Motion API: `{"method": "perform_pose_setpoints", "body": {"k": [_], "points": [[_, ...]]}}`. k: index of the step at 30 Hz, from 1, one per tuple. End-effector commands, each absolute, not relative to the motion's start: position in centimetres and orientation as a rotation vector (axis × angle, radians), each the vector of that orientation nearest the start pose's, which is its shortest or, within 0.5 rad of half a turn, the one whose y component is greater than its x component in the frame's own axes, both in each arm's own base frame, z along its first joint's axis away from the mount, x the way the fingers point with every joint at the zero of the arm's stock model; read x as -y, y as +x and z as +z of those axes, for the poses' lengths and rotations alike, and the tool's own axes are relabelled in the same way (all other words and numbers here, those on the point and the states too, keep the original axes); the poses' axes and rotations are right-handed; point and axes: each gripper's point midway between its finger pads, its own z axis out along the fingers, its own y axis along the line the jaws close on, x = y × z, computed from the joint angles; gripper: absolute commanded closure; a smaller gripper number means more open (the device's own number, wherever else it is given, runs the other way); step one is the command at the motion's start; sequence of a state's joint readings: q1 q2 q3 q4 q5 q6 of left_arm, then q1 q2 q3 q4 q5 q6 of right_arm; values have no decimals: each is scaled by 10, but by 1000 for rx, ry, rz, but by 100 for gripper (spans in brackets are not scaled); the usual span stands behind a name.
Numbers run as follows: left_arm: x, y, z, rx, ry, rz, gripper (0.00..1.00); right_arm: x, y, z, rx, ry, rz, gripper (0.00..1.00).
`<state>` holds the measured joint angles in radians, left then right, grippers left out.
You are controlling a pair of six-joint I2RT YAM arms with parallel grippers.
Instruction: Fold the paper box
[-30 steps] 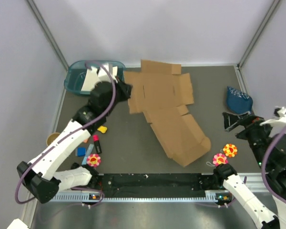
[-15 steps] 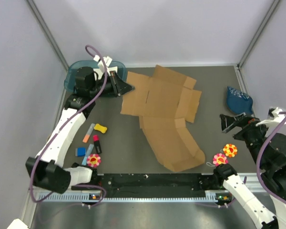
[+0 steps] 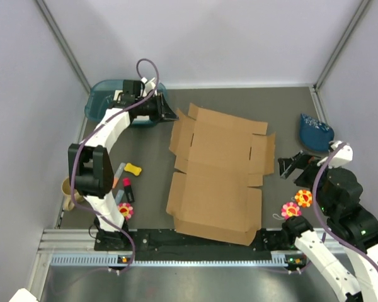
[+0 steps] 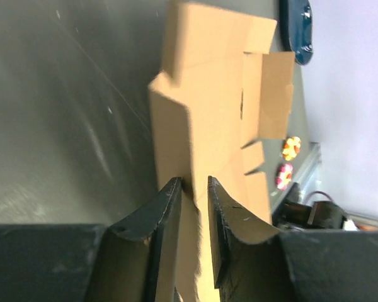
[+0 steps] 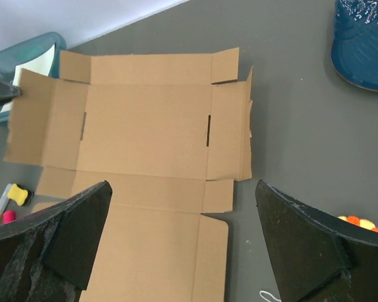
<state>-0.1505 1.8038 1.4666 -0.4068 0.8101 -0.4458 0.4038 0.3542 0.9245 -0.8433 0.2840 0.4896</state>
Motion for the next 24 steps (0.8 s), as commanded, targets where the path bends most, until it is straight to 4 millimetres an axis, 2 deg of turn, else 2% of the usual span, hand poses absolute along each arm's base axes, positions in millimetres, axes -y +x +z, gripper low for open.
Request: {"method": "perform_pose_setpoints", "body": {"k": [1,4,7,9,10,11,12,13,14,15,16,17,18,19,21,22,24], "points": [[198,438,213,-2259,225,-1010,72,-46,180,291,-1824,247,364,1],[194,444,201,-2250,248,-902,73,-49,185,288,-1843,242,361,1],[186,449,193,-2276,226,-757,67,-56,191,284,-1870,230,377,1],[183,446,214,-2224,206,-732,64,-62,195,286,-1872,220,396,1],[184,448,218,-2177,172,-741,63,-66,199,284,-1891,208,405,1],[187,442,246,-2086,176,-758,59,-71,202,290,-1881,199,423,1],[190,437,254,-2045,178,-770,56,-75,206,291,-1887,182,436,1],[201,429,256,-2014,189,-783,49,-87,211,287,-1925,145,465,1],[198,427,265,-1984,162,-719,37,-93,215,286,-1943,129,479,1],[201,425,266,-1976,170,-694,35,-98,220,292,-1945,110,497,1],[213,421,260,-1986,195,-682,33,-106,223,292,-1967,89,519,1],[212,425,254,-1997,165,-634,27,-112,232,288,-2007,84,517,1],[216,427,250,-2008,153,-636,26,-116,235,288,-2021,82,529,1],[219,434,237,-2041,132,-635,26,-121,237,287,-2036,70,549,1],[225,441,224,-2072,109,-660,26,-125,241,286,-2044,69,557,1],[230,446,208,-2105,91,-678,27,-126,243,288,-2031,66,564,1],[244,453,204,-2072,123,-747,30,-126,243,283,-2030,61,559,1]]}}
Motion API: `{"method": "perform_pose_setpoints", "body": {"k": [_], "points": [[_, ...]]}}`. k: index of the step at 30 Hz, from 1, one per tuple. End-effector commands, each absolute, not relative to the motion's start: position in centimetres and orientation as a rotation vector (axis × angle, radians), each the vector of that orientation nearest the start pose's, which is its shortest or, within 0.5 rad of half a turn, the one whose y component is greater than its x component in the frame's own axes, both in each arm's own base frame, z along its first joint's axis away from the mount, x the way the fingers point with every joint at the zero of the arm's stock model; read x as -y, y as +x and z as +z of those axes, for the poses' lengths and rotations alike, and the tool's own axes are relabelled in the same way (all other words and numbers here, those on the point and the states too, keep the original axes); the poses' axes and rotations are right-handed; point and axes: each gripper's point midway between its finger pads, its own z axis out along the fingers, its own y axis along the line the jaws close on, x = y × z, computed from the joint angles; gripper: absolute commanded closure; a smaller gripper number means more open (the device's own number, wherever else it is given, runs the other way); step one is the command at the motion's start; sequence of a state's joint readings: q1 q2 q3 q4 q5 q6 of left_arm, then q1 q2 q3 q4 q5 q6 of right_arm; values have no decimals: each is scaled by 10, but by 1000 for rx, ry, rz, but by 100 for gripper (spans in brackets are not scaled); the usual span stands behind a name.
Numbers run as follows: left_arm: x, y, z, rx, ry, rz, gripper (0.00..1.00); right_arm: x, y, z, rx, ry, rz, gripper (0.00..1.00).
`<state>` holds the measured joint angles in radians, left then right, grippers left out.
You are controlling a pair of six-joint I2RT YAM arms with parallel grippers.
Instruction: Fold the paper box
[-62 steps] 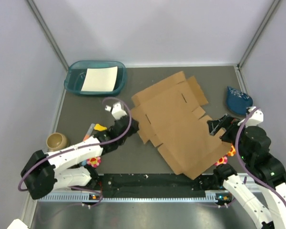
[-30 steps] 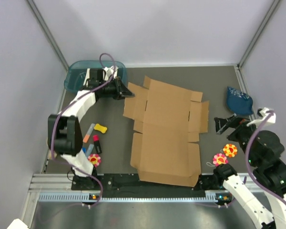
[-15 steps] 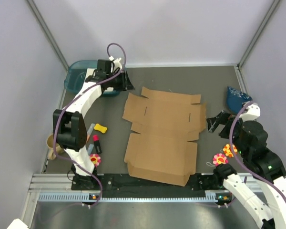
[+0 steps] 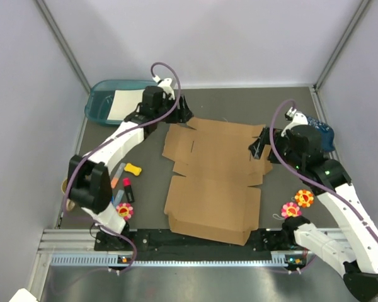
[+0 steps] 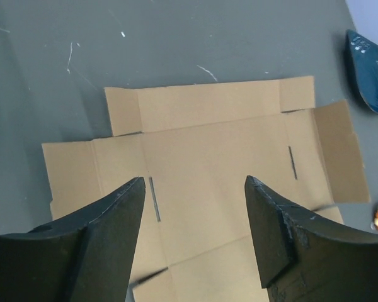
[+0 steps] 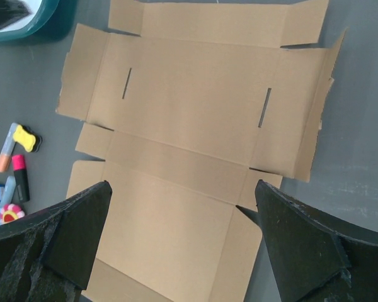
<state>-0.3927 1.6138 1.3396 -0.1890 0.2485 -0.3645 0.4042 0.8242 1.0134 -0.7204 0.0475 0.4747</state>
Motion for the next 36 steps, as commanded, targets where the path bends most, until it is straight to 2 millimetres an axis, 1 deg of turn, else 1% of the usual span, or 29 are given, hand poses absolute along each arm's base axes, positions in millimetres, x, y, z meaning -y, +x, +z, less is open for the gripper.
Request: {"method": "perform_pose_setpoints", "body": {"k": [1,2,3,4,5,7,8,10,11,12,14,15,16,17,18,19,21,22,28,34,36], "points": [[248,459,191,-2083,113,-760,33,-124,244,282,-2025,59,549,1],[249,464,187,-2083,101,-761,34,-123,244,276,-2031,58,539,1],[252,468,184,-2085,100,-764,35,-121,244,275,-2026,49,524,1],[254,475,176,-2096,101,-755,36,-119,245,273,-2027,52,508,1],[254,480,176,-2092,98,-747,37,-117,246,270,-2032,51,495,1],[250,487,171,-2116,70,-698,38,-118,246,268,-2035,40,490,1],[247,488,170,-2119,64,-681,39,-119,246,268,-2034,33,493,1],[243,491,173,-2095,56,-655,38,-120,247,267,-2033,37,502,1],[243,493,173,-2089,59,-649,37,-121,247,264,-2037,37,508,1],[245,497,174,-2080,64,-651,37,-124,248,265,-2030,42,526,1],[249,508,173,-2090,65,-650,37,-127,248,263,-2036,45,547,1],[253,517,184,-2070,74,-655,38,-128,249,262,-2040,48,547,1],[255,522,169,-2101,75,-650,38,-127,248,263,-2037,53,551,1],[254,525,163,-2123,64,-630,38,-127,248,264,-2033,58,556,1],[255,532,169,-2108,58,-623,39,-127,247,266,-2027,61,560,1],[254,536,157,-2128,49,-605,39,-127,247,267,-2024,64,561,1],[252,541,151,-2131,41,-592,39,-127,246,269,-2013,65,567,1],[251,543,142,-2149,37,-583,39,-127,245,270,-2013,66,568,1],[247,545,117,-2200,25,-543,39,-127,247,270,-2018,65,564,1],[250,546,100,-2231,39,-551,42,-129,251,266,-2035,67,561,1],[252,547,99,-2231,44,-561,44,-129,252,266,-2036,65,557,1]]}}
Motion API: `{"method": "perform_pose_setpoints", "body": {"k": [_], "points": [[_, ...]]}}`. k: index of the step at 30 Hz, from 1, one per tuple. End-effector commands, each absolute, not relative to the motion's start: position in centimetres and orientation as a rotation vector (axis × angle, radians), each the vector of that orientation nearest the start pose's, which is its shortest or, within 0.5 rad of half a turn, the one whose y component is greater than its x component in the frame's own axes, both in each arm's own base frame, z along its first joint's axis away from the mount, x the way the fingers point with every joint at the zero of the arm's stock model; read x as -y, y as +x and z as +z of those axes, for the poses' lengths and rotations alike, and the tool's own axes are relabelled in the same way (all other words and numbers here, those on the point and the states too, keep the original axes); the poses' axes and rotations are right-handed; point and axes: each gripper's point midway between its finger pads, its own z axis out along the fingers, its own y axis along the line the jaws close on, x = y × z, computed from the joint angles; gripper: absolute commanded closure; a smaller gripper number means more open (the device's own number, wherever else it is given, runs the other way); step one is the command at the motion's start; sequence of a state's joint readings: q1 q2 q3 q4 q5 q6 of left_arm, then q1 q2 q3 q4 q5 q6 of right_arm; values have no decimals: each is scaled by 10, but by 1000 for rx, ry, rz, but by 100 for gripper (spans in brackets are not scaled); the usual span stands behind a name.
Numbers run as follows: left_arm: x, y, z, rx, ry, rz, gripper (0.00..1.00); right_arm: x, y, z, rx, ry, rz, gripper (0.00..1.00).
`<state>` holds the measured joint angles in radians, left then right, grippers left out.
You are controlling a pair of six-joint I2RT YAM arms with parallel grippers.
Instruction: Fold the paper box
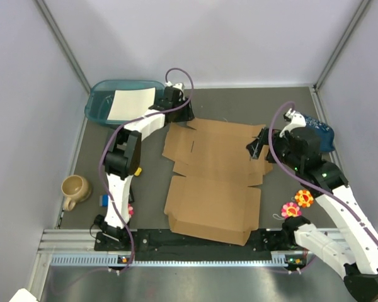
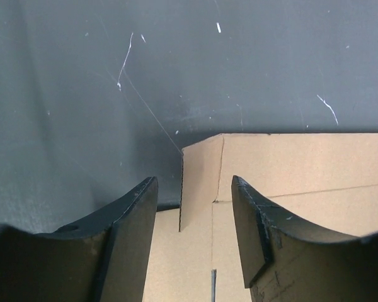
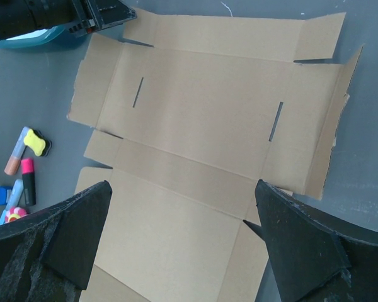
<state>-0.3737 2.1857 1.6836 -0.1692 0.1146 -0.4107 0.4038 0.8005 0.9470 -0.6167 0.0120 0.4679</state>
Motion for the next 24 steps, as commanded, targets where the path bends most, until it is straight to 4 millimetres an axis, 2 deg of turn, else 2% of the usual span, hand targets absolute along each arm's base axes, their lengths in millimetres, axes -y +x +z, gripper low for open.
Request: {"method": "perform_pose_setpoints", "body": {"k": [1,2,3,6,12,16,17,18,19,22,23,24], "points": [[254,547,94,-2237,49,-569,46,-129,252,266,-2036,63,556,1],[256,546,91,-2244,56,-581,49,-129,252,264,-2038,65,552,1],[258,548,93,-2240,64,-589,57,-128,252,264,-2039,67,547,1],[261,546,84,-2257,74,-613,66,-128,253,264,-2041,69,547,1],[271,542,84,-2232,99,-680,70,-130,254,264,-2046,65,551,1],[272,540,87,-2209,104,-699,84,-130,254,264,-2048,70,552,1],[273,538,89,-2199,103,-704,96,-129,254,263,-2048,75,553,1],[270,528,85,-2215,99,-706,100,-130,254,264,-2046,74,554,1],[272,534,96,-2147,102,-705,100,-129,254,264,-2045,76,554,1],[269,517,98,-2108,118,-675,100,-129,253,269,-2032,82,558,1],[269,521,110,-2030,118,-662,100,-129,252,270,-2029,83,562,2],[265,505,106,-2018,131,-646,100,-128,252,272,-2025,84,562,2]]}}
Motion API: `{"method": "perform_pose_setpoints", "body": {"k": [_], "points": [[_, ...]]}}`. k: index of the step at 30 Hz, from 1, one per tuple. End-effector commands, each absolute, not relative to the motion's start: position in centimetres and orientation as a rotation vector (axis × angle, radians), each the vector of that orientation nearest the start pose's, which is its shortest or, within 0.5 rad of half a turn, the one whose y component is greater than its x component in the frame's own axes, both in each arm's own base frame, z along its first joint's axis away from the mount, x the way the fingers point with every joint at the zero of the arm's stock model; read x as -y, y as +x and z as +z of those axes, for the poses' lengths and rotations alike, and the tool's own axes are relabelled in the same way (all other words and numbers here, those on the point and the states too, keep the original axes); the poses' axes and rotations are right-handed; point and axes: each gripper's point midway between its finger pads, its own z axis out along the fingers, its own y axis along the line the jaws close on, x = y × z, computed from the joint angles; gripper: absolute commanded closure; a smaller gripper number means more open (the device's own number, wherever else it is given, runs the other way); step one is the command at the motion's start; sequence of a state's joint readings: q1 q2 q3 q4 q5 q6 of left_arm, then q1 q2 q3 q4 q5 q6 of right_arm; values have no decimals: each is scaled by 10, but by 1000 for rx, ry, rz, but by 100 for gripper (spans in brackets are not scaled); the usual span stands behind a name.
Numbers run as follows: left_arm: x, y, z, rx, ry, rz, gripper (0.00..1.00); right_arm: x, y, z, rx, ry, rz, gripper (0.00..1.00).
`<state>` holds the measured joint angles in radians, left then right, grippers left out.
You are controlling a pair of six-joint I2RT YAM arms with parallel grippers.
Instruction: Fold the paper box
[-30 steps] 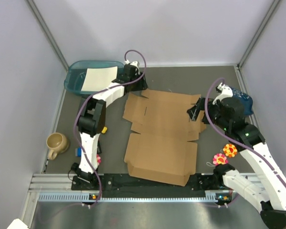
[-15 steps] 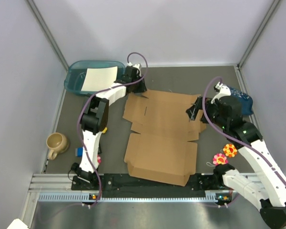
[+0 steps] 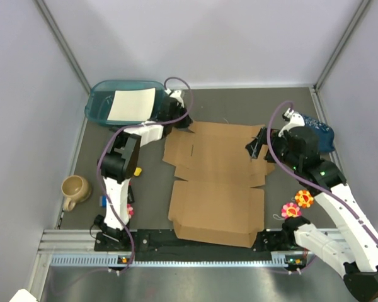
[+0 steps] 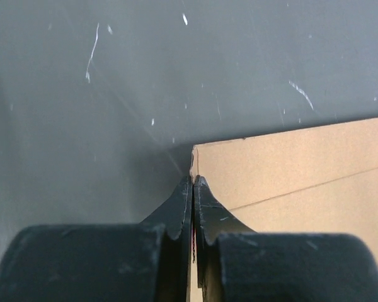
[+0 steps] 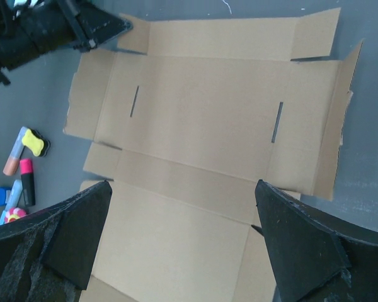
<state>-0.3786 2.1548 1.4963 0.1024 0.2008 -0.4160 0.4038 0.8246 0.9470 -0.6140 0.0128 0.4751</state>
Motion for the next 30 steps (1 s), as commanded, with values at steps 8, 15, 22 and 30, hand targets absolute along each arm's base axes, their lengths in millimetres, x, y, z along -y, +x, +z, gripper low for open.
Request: {"method": "perform_pose_setpoints", "body": {"k": [8,15,22,30], "points": [[253,458,162,-1585,188,-582,100,-120,256,287,-2006,68,494,2],[264,409,203,-1308,365,-480,100,-144,274,269,-2095,-134,499,11],[260,374,218,-1149,382,-324,100,-180,288,266,-2085,-407,568,13],[265,355,203,-1129,448,-373,100,-218,327,276,-1816,-605,597,13]]}}
